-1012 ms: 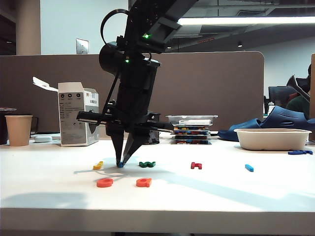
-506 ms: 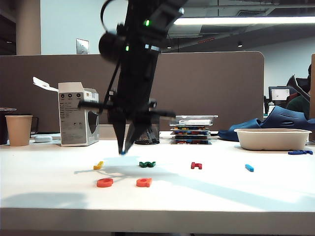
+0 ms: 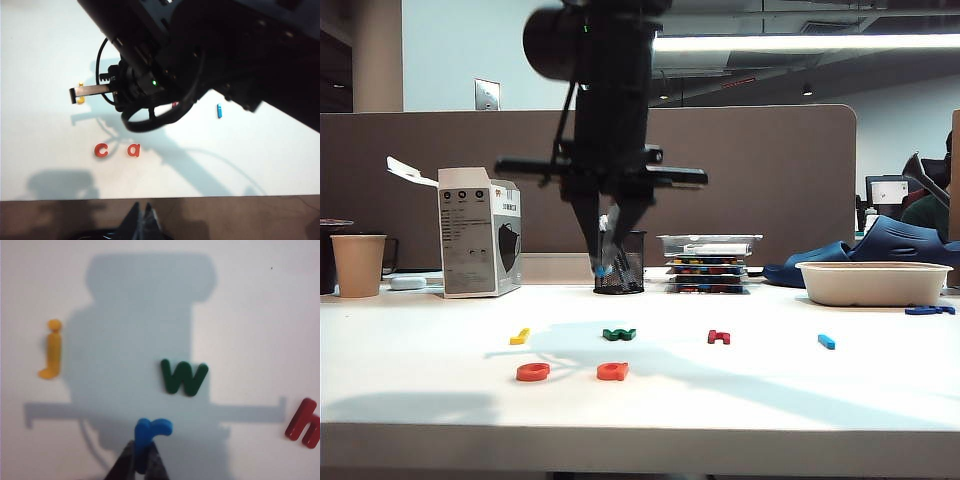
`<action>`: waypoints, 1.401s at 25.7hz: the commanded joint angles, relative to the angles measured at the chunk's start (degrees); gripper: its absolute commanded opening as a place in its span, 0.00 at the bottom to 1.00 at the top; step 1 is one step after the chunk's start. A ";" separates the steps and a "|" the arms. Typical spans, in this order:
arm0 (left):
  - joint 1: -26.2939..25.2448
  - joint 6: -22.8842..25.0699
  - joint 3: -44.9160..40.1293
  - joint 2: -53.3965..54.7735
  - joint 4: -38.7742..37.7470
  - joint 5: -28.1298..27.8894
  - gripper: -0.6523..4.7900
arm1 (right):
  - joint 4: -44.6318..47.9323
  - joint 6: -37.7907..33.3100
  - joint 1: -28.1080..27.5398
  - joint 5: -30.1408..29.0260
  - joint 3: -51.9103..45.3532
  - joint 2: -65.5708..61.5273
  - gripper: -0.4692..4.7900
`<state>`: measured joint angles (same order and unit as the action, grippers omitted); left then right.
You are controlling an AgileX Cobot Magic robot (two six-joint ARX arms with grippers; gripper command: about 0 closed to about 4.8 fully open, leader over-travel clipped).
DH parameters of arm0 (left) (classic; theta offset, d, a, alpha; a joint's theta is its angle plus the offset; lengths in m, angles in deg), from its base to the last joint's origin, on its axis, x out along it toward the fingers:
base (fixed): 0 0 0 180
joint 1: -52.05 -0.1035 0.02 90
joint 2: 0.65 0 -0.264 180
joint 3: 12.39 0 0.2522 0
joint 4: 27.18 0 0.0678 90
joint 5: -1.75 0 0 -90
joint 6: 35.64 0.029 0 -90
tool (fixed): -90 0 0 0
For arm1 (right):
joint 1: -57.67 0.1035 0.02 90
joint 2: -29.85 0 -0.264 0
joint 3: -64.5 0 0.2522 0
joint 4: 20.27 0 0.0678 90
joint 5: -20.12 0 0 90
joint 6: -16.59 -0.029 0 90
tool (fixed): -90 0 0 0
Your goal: Select the appropriate letters from the row of letter magnets placed on the table to arrange into the word "car".
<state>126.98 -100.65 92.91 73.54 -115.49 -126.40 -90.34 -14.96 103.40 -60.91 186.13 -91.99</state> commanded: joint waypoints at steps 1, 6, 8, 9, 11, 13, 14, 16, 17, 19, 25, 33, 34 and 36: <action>-0.02 0.04 0.22 -0.13 0.09 -0.44 0.11 | -0.33 -1.49 0.37 0.57 0.13 2.16 0.07; -0.02 0.04 0.22 -0.13 0.09 -0.44 0.11 | -2.67 -1.46 0.39 0.59 0.00 3.13 0.08; -0.02 0.04 0.22 -0.13 0.09 -0.46 0.11 | -2.73 -1.49 0.39 0.57 -0.37 3.39 0.08; -0.02 0.04 0.22 -0.13 0.09 -0.46 0.11 | -2.62 -1.77 0.39 0.50 -0.98 3.82 0.08; -0.02 0.04 0.22 -0.13 0.09 -0.44 0.11 | -2.89 -2.34 0.39 0.28 -1.53 4.57 0.08; -0.02 0.04 0.22 -0.13 0.07 -0.44 0.11 | -3.37 -2.73 0.42 0.39 -2.01 6.97 0.08; -0.02 0.07 0.22 -0.13 0.09 -0.46 0.11 | -3.43 -2.73 0.42 0.39 -2.01 7.41 0.08; -0.02 0.04 0.22 -0.13 0.09 -0.46 0.11 | -4.61 -2.71 0.35 1.66 -2.01 9.27 0.08; -0.02 0.04 0.22 -0.13 0.09 -0.44 0.11 | -4.94 -2.67 0.35 1.66 -2.01 9.68 0.08; -0.02 0.07 0.22 -0.13 0.09 -0.46 0.11 | -5.11 -2.62 0.37 1.66 -2.01 10.91 0.08; -0.02 0.04 0.22 -0.13 0.09 -0.46 0.11 | -4.92 -0.26 0.07 1.64 -2.12 13.60 0.08; -0.02 0.04 0.22 -0.13 0.07 -0.46 0.11 | 4.81 -1.44 -1.07 -0.07 -14.05 21.46 0.08; -0.02 0.07 0.22 -0.13 0.09 -0.46 0.11 | 5.44 -1.46 -1.27 -0.13 -15.39 21.94 0.08; -0.02 0.07 0.22 -0.13 0.09 -0.46 0.11 | 7.74 -1.97 -1.33 -0.09 -18.91 23.26 0.08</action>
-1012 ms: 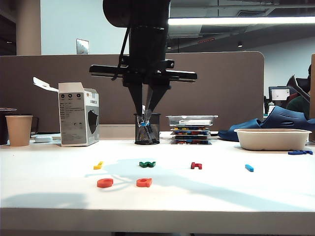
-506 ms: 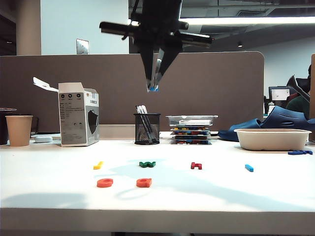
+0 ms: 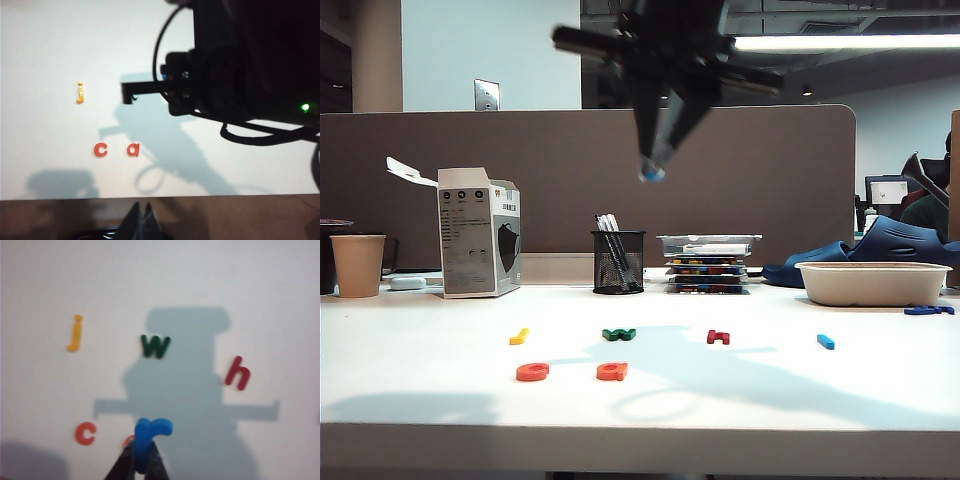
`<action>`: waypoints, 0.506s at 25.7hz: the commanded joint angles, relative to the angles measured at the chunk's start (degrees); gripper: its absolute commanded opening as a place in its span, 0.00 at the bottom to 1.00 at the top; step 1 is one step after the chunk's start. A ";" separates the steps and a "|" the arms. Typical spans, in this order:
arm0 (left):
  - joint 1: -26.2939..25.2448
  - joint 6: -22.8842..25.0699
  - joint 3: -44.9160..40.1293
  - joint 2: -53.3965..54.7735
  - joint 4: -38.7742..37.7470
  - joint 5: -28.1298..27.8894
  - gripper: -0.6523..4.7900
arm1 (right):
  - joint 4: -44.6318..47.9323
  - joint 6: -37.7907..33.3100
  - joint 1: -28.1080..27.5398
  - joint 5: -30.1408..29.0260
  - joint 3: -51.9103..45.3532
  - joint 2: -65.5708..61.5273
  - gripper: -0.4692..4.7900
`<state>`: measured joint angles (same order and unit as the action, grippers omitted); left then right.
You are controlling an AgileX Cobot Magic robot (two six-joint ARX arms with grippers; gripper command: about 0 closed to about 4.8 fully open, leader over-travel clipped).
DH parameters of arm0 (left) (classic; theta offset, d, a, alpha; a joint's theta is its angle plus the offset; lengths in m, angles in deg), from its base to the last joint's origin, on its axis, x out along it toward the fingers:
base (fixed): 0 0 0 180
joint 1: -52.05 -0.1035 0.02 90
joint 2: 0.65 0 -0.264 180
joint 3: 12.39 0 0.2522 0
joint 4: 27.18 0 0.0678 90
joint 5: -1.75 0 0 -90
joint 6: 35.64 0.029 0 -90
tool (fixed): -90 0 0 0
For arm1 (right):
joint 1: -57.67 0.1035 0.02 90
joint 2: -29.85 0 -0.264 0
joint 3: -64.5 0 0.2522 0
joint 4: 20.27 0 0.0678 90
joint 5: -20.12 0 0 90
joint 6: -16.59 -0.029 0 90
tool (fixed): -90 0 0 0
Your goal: Select the appropriate letters from the row of letter magnets placed on the table to arrange into the word "car".
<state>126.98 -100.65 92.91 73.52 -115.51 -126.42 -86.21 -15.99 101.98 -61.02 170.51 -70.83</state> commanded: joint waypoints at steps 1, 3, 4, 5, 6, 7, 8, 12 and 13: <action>-0.02 0.04 0.22 -0.11 0.13 -0.42 0.11 | 4.42 -1.29 0.09 -0.02 -4.46 2.47 0.08; -0.02 0.07 0.22 -0.11 0.11 -0.42 0.11 | 5.62 -1.79 -0.04 -2.14 -6.97 2.64 0.08; -0.02 0.07 0.22 -0.11 0.11 -0.42 0.11 | 6.40 -1.97 -0.09 -3.21 -8.35 2.64 0.08; -0.02 0.04 0.22 -0.11 0.09 -0.44 0.11 | 6.60 -2.01 -0.04 -3.19 -9.03 2.64 0.08; -0.02 0.07 0.22 -0.11 0.09 -0.44 0.11 | 7.10 -2.40 0.22 -3.19 -10.05 2.64 0.08; -0.02 0.07 0.22 -0.11 0.11 -0.44 0.11 | 7.50 -2.62 0.22 -3.21 -10.64 2.64 0.08; -0.02 0.07 0.22 -0.11 0.11 -0.44 0.11 | 8.11 -3.34 0.13 -3.34 -11.52 2.64 0.08; -0.02 0.04 0.22 -0.11 0.09 -0.44 0.11 | 10.69 -4.42 -0.63 -5.84 -15.23 2.64 0.08; -0.02 0.04 0.22 -0.11 0.11 -0.44 0.11 | 10.88 -4.48 -0.68 -5.88 -16.13 2.64 0.08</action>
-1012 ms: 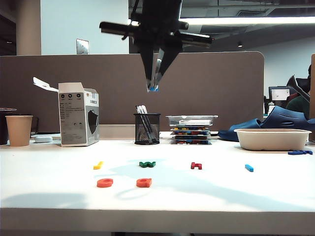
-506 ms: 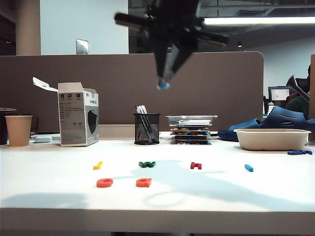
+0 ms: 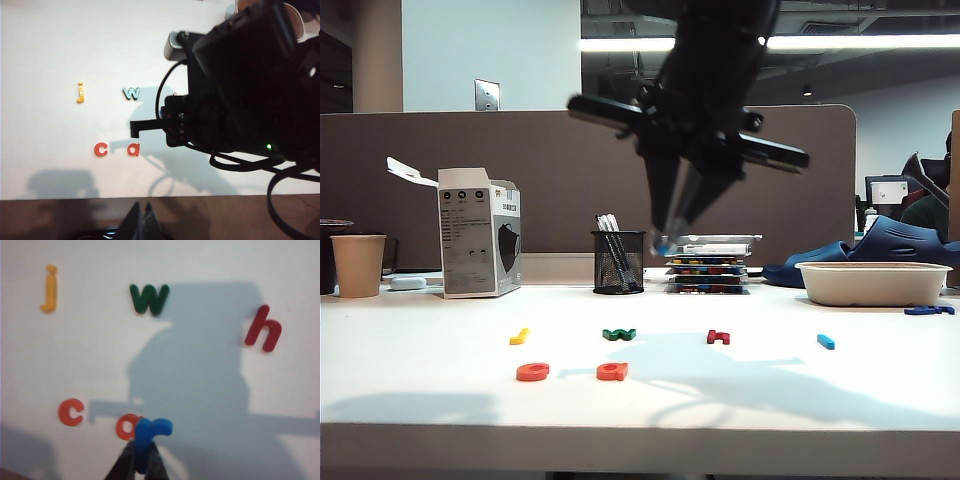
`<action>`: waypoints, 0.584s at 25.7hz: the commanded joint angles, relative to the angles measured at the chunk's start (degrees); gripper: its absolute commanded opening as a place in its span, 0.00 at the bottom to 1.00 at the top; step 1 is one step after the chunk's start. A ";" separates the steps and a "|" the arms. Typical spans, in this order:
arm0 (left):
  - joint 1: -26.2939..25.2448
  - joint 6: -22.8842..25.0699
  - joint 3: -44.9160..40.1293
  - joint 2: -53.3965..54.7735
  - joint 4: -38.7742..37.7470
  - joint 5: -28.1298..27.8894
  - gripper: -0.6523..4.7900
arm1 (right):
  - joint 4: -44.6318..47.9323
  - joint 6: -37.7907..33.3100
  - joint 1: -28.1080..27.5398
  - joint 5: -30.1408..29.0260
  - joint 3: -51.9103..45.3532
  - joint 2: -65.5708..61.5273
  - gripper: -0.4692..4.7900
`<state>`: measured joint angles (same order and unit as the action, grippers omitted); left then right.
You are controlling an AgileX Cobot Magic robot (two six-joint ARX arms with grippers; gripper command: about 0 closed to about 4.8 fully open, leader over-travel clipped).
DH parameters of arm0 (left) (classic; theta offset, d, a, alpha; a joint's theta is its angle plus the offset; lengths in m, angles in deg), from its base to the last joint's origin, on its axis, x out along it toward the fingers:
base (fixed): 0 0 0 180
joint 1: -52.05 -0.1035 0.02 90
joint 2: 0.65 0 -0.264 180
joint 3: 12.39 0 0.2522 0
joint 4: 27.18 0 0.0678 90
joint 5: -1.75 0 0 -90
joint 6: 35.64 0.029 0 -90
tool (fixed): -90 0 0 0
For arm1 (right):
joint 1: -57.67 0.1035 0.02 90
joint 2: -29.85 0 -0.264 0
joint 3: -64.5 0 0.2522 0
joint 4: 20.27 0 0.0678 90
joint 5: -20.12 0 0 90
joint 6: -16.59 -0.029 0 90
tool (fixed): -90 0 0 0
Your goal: Select the appropriate letters from the row of letter magnets placed on the table to arrange into the word "car".
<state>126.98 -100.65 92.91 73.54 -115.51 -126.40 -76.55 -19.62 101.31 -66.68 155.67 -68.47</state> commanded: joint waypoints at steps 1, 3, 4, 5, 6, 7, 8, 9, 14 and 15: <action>-0.02 0.04 0.22 -0.13 0.11 -0.46 0.11 | 1.31 -0.87 -0.07 -0.37 -1.73 0.28 0.08; -0.02 0.04 0.22 -0.13 0.11 -0.44 0.11 | 1.99 -0.85 -0.59 -1.36 -2.80 0.28 0.08; -0.02 0.07 0.22 -0.13 0.09 -0.46 0.11 | 3.19 -0.85 -0.74 -2.58 -3.87 0.28 0.08; -0.02 0.04 0.22 -0.13 0.11 -0.46 0.11 | 3.69 -0.85 -0.74 -3.21 -4.50 0.28 0.08; -0.02 0.07 0.22 -0.13 0.09 -0.48 0.11 | 3.89 -0.85 -0.74 -3.17 -5.11 0.28 0.08; -0.02 0.07 0.22 -0.13 0.11 -0.46 0.11 | 4.04 -0.85 -0.74 -3.17 -5.53 0.28 0.08; -0.02 0.07 0.22 -0.13 0.11 -0.46 0.11 | 4.31 -0.83 -0.74 -3.17 -6.03 0.28 0.08; -0.02 0.04 0.22 -0.13 0.11 -0.46 0.11 | 4.81 -0.83 -0.74 -3.17 -6.73 0.26 0.08; -0.02 0.04 0.22 -0.13 0.09 -0.46 0.11 | 7.13 -0.85 -0.76 -3.69 -9.90 0.26 0.08; -0.02 0.04 0.22 -0.13 0.11 -0.46 0.11 | 7.72 -0.83 -0.76 -4.11 -10.51 0.15 0.08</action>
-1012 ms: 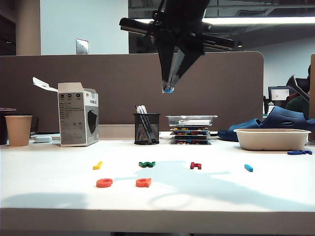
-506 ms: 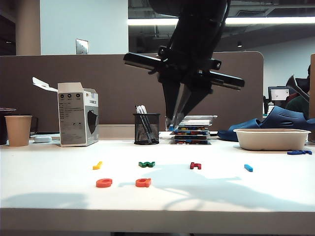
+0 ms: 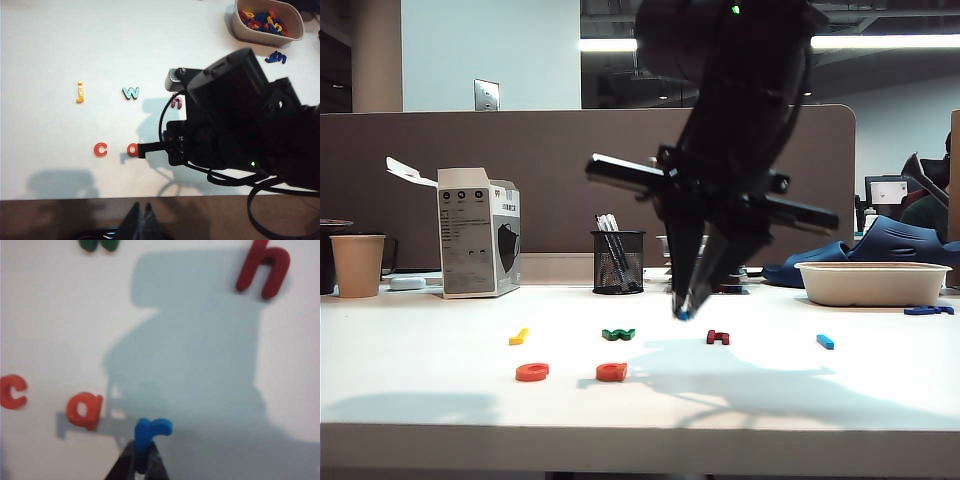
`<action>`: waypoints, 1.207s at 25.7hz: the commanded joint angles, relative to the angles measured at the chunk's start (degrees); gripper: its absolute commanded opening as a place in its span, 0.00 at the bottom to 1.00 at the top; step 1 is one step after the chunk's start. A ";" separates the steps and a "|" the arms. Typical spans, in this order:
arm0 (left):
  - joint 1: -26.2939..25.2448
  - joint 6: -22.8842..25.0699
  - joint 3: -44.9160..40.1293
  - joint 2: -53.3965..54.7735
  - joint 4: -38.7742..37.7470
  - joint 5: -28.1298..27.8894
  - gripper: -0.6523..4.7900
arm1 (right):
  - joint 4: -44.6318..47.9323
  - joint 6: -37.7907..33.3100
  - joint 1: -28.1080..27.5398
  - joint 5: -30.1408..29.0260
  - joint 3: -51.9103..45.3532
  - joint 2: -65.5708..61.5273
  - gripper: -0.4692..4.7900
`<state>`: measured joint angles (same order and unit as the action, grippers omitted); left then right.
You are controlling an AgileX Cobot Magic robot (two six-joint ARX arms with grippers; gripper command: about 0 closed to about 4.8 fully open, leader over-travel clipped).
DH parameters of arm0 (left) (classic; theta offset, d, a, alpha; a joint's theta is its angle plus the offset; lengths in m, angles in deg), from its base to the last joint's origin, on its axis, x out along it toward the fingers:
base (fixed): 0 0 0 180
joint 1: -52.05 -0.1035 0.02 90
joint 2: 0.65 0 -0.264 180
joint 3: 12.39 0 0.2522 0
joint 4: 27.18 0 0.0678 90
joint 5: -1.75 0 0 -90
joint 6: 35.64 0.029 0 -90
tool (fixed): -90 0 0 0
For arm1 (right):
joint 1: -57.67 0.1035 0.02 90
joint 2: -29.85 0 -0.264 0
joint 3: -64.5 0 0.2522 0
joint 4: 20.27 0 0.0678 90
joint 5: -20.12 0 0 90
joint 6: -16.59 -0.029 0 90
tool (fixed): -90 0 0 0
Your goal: Select the appropriate letters from the row of letter magnets placed on the table to arrange into the word "car".
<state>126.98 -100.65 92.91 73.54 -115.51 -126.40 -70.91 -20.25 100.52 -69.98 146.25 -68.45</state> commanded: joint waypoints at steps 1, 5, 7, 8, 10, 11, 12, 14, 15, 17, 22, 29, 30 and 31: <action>-0.02 0.04 0.22 -0.13 0.11 -0.46 0.11 | 2.80 -0.20 0.02 -1.38 -1.57 0.07 0.08; -0.02 0.04 0.22 -0.13 0.11 -0.44 0.11 | 4.83 -0.20 0.02 -2.29 -2.49 -0.39 0.08; -0.02 0.04 0.22 -0.13 0.13 -0.44 0.11 | 5.27 -0.11 0.09 -2.47 -2.51 -0.63 0.08; -0.02 0.04 0.22 -0.13 0.09 -0.46 0.11 | 5.44 0.02 0.11 -2.47 -2.51 -0.98 0.08; -0.02 0.04 0.22 -0.13 0.11 -0.44 0.11 | 5.20 0.02 0.11 -3.10 -2.51 -1.84 0.08; -0.02 0.07 0.22 -0.13 0.11 -0.46 0.11 | 4.92 0.00 0.13 -3.10 -2.51 -2.19 0.08; -0.02 0.04 0.22 -0.13 0.11 -0.44 0.11 | 4.50 0.00 0.13 -3.08 -2.54 -2.25 0.08; -0.02 0.04 0.22 -0.13 0.09 -0.48 0.11 | 4.09 0.00 0.33 -3.02 -2.58 -2.51 0.08; -0.02 0.07 0.22 -0.13 0.13 -0.46 0.11 | 4.15 0.00 0.35 -3.02 -2.58 -2.51 0.08; -0.02 0.07 0.22 -0.13 0.09 -0.46 0.11 | 3.93 0.00 0.35 -3.02 -2.60 -2.51 0.08; -0.02 0.04 0.22 -0.13 0.11 -0.44 0.11 | 4.66 -0.02 0.37 -3.04 -4.37 -2.54 0.08; -0.02 0.04 0.22 -0.13 0.11 -0.46 0.11 | 5.73 -0.04 0.42 -3.04 -5.42 -2.54 0.08; -0.02 0.07 0.22 -0.13 0.11 -0.46 0.11 | 5.95 -0.04 0.44 -3.04 -5.40 -2.54 0.08; -0.02 0.07 0.22 -0.13 0.11 -0.46 0.11 | 5.99 -0.04 0.46 -3.04 -5.38 -2.54 0.08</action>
<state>126.98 -100.65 92.91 73.54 -115.51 -126.42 -65.31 -20.21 100.72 -72.95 140.89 -70.96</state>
